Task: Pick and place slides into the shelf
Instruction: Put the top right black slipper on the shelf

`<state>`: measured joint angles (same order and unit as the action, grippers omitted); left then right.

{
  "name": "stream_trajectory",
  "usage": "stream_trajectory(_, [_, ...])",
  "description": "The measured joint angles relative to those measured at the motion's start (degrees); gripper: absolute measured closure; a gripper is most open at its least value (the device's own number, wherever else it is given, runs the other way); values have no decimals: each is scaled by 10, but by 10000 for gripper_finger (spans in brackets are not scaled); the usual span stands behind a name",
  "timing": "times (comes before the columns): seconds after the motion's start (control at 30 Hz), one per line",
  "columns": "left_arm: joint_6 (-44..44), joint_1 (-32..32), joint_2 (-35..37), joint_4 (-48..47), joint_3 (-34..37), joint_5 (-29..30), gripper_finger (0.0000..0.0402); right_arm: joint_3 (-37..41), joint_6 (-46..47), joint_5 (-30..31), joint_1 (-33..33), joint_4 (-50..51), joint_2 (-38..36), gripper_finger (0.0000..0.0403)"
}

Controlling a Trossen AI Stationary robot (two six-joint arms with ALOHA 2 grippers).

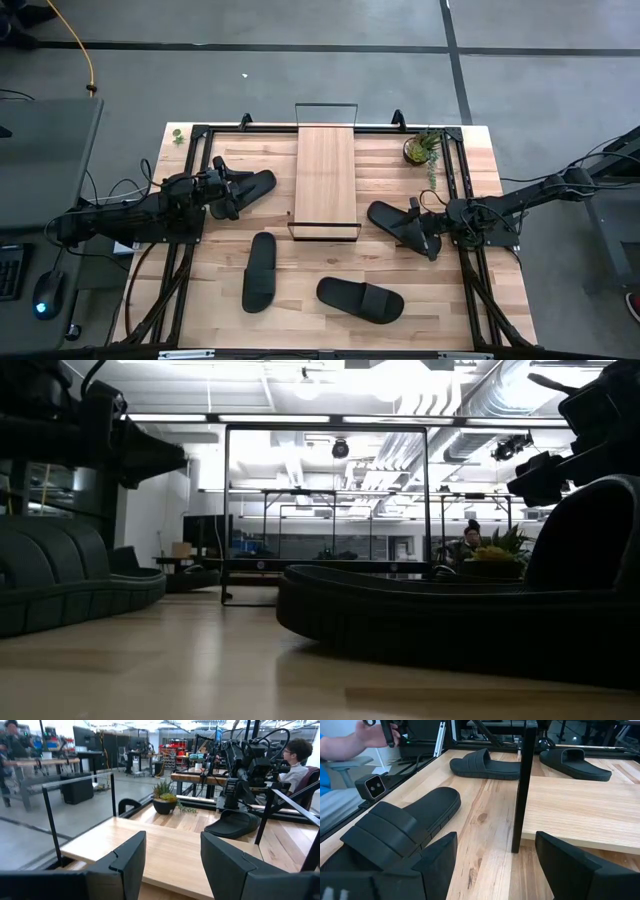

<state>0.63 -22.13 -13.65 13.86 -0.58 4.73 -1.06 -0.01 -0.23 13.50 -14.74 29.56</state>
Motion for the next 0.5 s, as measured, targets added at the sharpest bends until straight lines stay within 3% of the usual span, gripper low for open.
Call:
stream_trajectory(0.3, [14,0,0,-5,0,2,229,0,0,0,0,0,0,144])
stream_trajectory(0.5, [101,0,0,-4,0,-11,229,0,-2,0,0,-15,0,144])
